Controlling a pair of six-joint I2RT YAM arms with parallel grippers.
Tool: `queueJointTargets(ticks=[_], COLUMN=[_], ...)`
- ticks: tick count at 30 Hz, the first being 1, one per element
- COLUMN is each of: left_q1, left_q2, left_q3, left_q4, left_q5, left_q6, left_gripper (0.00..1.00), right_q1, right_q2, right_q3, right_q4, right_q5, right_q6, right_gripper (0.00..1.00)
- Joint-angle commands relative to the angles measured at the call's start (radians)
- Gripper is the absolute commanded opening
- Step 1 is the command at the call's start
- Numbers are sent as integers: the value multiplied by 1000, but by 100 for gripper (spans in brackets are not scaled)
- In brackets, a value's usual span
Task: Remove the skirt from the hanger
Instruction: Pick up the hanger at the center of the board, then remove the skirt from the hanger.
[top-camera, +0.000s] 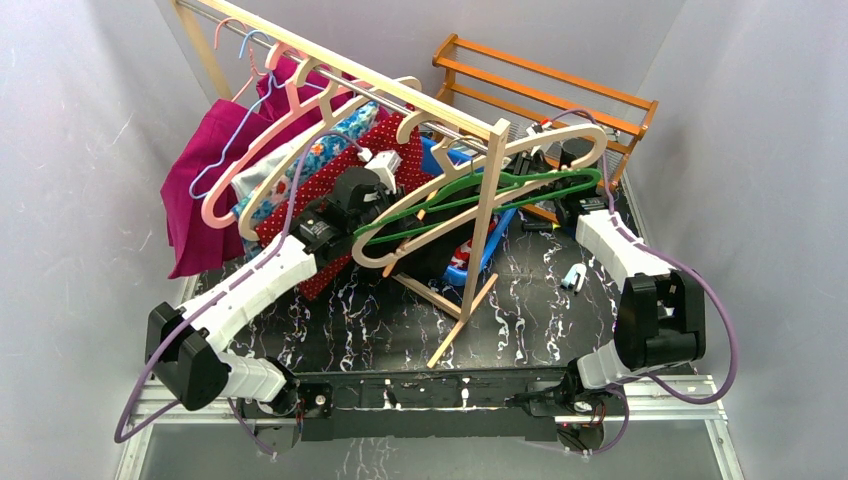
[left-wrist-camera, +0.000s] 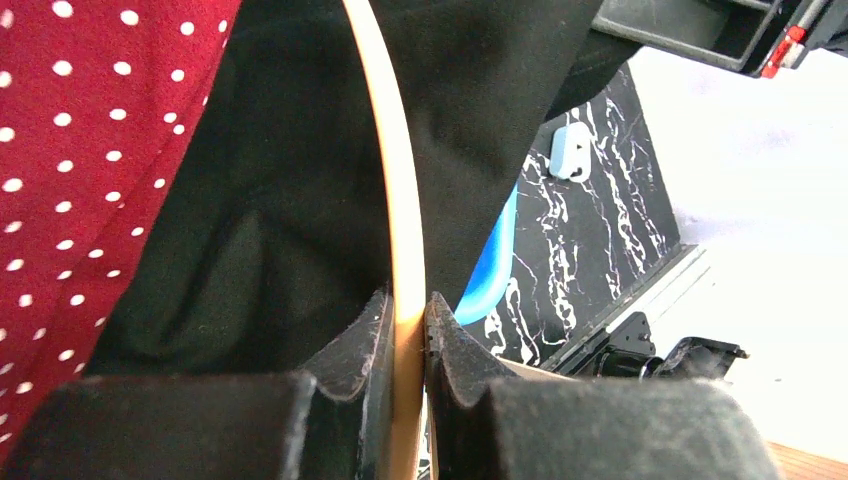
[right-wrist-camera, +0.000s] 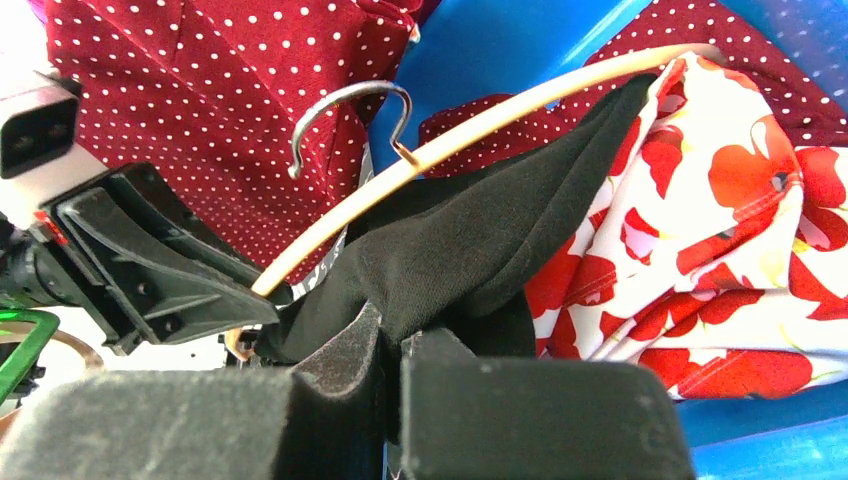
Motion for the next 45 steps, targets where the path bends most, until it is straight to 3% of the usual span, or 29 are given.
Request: queueJointTargets(ticks=[1, 9, 15, 22, 33, 45], left_q1=[13, 13, 13, 13, 13, 13], left_q2=[-62, -233, -334, -353, -384, -423], left_q3=[110, 82, 70, 136, 133, 109], left_q4=[-132, -84, -41, -75, -127, -162], left_q5=[-111, -204, -241, -251, -335, -375], left_q6=[26, 24, 9, 32, 25, -2], left_gripper=[0, 0, 0, 0, 0, 0], right_q1=[-10, -70, -158, -220, -301, -282], right_q2=[-60, -86, -83, -29, -50, -89], right_q3=[58, 73, 61, 133, 207, 231], right_q4=[-30, -137, -132, -133, -206, -85], right_q5=[19, 143, 149, 129, 240, 246], right_q6=[-60, -114, -79, -74, -172, -83], right_gripper=[2, 0, 0, 0, 0, 0])
